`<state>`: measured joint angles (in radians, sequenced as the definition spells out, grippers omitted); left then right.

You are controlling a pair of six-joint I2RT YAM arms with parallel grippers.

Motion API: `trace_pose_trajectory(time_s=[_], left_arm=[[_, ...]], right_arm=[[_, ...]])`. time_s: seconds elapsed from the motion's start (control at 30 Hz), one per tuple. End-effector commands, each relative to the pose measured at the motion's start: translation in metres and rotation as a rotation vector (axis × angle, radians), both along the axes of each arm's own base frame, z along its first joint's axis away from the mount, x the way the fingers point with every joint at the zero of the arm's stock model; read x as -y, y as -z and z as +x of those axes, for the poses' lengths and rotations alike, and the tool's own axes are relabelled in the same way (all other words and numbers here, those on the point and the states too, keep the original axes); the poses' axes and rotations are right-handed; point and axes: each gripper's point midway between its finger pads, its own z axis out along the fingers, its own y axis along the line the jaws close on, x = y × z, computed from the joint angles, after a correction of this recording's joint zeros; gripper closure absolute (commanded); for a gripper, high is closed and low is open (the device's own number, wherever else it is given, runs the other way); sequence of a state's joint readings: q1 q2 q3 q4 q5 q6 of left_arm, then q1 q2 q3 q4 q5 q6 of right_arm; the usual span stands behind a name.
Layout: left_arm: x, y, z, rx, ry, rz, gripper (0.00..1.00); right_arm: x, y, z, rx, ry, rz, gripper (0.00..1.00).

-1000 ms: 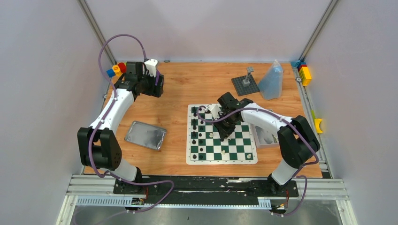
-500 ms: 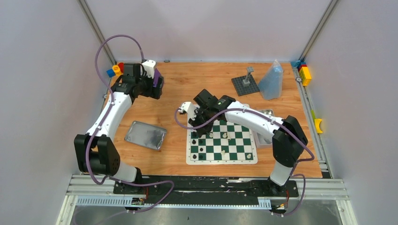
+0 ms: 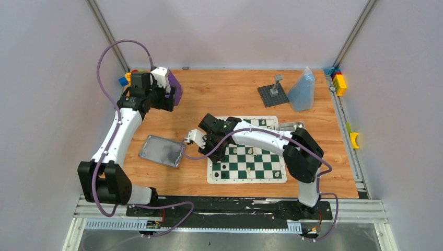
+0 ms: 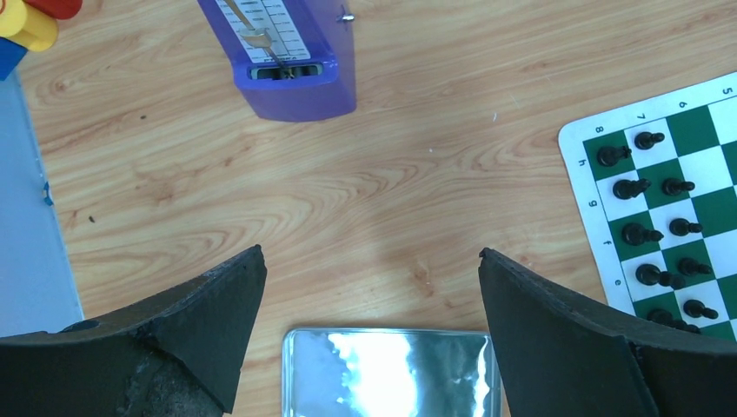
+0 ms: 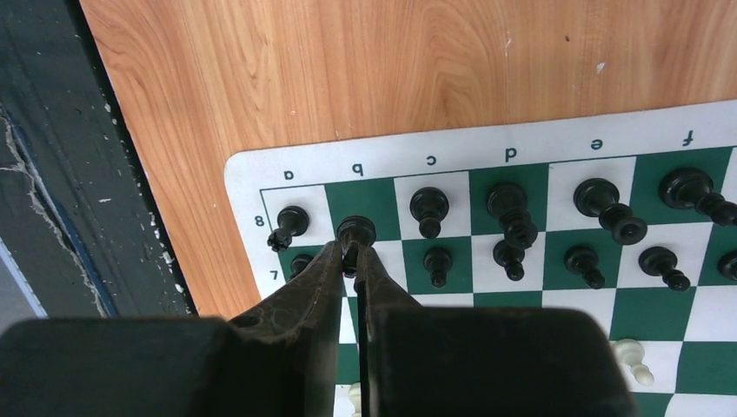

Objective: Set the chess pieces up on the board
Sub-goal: Place the chess piece on the chessboard.

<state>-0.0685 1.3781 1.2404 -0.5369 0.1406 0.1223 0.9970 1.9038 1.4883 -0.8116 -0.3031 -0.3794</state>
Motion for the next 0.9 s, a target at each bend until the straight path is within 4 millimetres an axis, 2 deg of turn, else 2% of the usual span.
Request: trace_pose_trajectory(time_s=[0.0, 0.33, 0.87], left_arm=[[-0.004, -0.016, -0.002, 0.061, -0.001, 0.008, 0.0], [-0.004, -0.016, -0.004, 0.062, 0.004, 0.005, 0.0], [-0.002, -0.013, -0.004, 0.056, 0.01, 0.0, 0.0]], right_arm=[[-0.013, -0.005, 0.009, 0.062, -0.022, 0.015, 1.0], [-0.013, 0.014, 0.004, 0.042, -0.029, -0.024, 1.0], [-0.009, 0.025, -0.001, 0.041, -0.043, -0.057, 1.0]])
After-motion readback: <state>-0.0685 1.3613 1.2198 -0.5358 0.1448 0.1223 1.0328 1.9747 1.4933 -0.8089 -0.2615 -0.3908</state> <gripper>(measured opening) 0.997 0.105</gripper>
